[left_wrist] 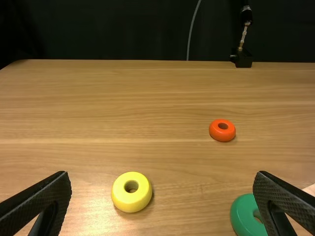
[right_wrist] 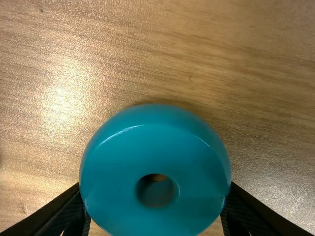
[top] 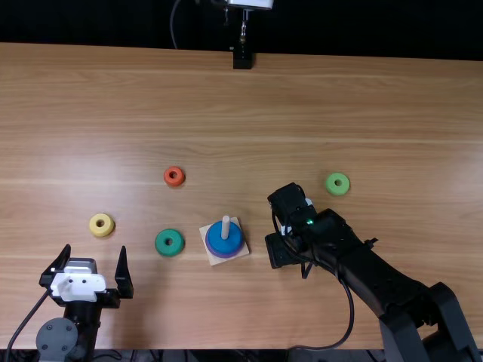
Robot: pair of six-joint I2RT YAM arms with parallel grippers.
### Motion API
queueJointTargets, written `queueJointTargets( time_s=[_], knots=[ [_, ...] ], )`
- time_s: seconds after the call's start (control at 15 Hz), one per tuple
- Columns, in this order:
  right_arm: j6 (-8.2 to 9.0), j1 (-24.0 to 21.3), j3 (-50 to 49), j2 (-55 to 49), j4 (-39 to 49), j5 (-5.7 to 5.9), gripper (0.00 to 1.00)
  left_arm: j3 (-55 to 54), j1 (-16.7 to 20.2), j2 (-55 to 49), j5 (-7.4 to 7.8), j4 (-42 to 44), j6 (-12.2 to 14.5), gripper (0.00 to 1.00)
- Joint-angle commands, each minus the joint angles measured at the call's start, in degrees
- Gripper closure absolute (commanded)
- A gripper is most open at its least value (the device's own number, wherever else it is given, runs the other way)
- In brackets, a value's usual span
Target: Build the Hanoi tower: stack the rings onto the peg from bottom to top in this color order: purple, dark blue, light blue, dark green, light green, yellow, orange.
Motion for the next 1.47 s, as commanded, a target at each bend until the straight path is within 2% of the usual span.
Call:
queueJointTargets(
  time_s=[0.0,0.47,0.6,0.67,0.73,0.8,0.87,0.93,1.07,1.4],
  knots=[
    [0.81,0.8,0.3,0.7,0.0,0.17,1.00,-2.8,0.5,-0.7,-0.26,-0.9,0.9,0.00],
    [0.39,0.8,5.4,0.2,-0.5,-0.15,1.00,-2.8,0.5,-0.7,-0.26,-1.0,0.9,0.00],
    [0.17,0.8,8.5,-1.1,-4.3,-0.25,1.00,-2.8,0.5,-0.7,-0.26,-1.0,0.9,0.00],
    [-0.35,0.9,10.2,-2.0,-7.2,-0.25,1.00,-2.8,0.5,-0.7,-0.26,-1.0,0.9,0.00],
    [-2.25,0.9,12.4,-2.5,-10.2,-0.36,1.00,-2.8,0.5,-0.7,-0.26,-1.0,0.9,0.00],
    [-5.10,0.9,15.1,-2.9,-13.1,-0.46,1.00,-2.8,0.5,-0.7,-0.26,-1.0,0.9,0.00],
    [-7.10,1.5,17.7,-2.9,-14.8,-0.57,1.00,-2.8,0.5,-0.7,-0.26,-1.0,0.9,0.00],
    [-7.84,2.0,20.5,-3.0,-16.6,-0.57,1.00,-2.8,0.5,-0.7,-0.26,-1.0,0.9,0.00],
    [-7.95,2.6,25.8,-3.0,-21.1,-0.57,1.00,-2.8,0.5,-0.7,-0.26,-1.0,0.9,0.00],
    [-8.79,7.7,39.0,-2.8,-30.8,-0.78,1.00,-2.8,0.5,-0.7,-0.26,-1.0,0.9,0.00]
  ],
)
